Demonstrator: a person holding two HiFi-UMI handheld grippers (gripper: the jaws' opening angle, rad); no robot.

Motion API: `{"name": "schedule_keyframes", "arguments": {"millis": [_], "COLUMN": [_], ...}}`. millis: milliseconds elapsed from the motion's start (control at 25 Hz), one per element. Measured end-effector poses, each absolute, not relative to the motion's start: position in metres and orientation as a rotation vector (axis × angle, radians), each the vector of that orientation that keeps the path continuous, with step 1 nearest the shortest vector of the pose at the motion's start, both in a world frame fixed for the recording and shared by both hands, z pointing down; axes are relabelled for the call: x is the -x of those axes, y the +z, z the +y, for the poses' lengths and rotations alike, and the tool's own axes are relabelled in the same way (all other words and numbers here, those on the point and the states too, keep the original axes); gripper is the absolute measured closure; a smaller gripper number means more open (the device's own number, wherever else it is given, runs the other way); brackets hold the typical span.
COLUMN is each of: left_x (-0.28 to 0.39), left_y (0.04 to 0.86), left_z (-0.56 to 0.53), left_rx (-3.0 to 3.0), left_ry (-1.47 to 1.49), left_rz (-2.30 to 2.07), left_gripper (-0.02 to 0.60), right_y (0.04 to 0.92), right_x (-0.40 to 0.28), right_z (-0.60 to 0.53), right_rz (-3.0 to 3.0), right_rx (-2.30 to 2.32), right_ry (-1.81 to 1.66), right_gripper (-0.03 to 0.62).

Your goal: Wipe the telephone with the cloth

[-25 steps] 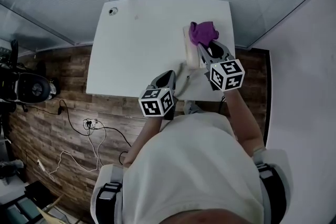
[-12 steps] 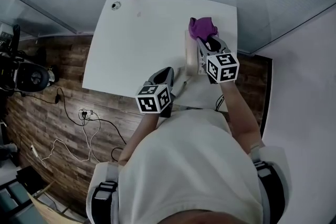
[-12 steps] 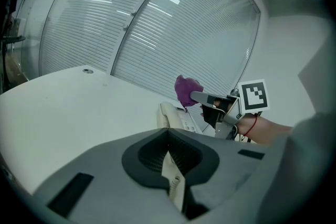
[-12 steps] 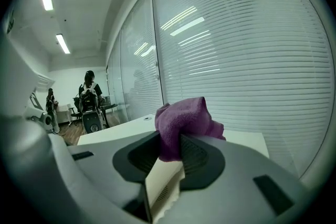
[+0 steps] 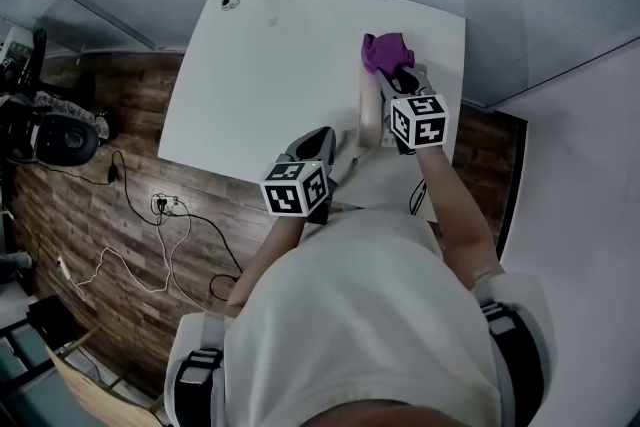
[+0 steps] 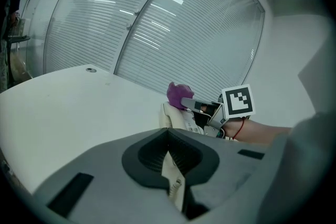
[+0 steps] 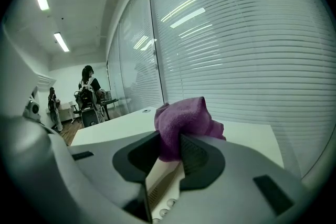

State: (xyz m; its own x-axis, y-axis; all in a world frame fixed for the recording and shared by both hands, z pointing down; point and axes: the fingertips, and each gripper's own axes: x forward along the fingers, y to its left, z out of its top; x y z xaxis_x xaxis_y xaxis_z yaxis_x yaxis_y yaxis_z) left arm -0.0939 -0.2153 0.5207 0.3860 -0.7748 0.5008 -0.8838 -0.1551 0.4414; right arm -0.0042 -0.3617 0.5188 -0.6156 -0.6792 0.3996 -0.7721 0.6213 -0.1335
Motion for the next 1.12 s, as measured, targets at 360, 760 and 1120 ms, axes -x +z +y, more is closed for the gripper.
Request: {"name": "schedule_keyframes", "arguments": {"millis": [360, 760, 1120], "left_x": [0.094, 0.094, 0.089], "left_y": [0.525, 0.524, 0.526], "left_z": [-0.211, -0.204, -0.198], "left_rx": [-1.948, -1.958, -1.971], "left_ry": [0.211, 0.212, 0.218], "left_rz": [-1.424, -1.414, -1.385], "left_gripper": [0.56, 0.56, 0.56], "right_y": [0.531, 0.531, 0.533], "right_x": [0.008, 0.011, 0.011], "right_z": [-0.36, -0.348, -0.331], "right_rz": [-2.523, -2.513, -2.526], "right_rx": [-1.142, -1.138, -1.145], "right_ry": [0.422, 0.398, 0.407], "right_gripper": [0.48, 0.48, 0.48]}}
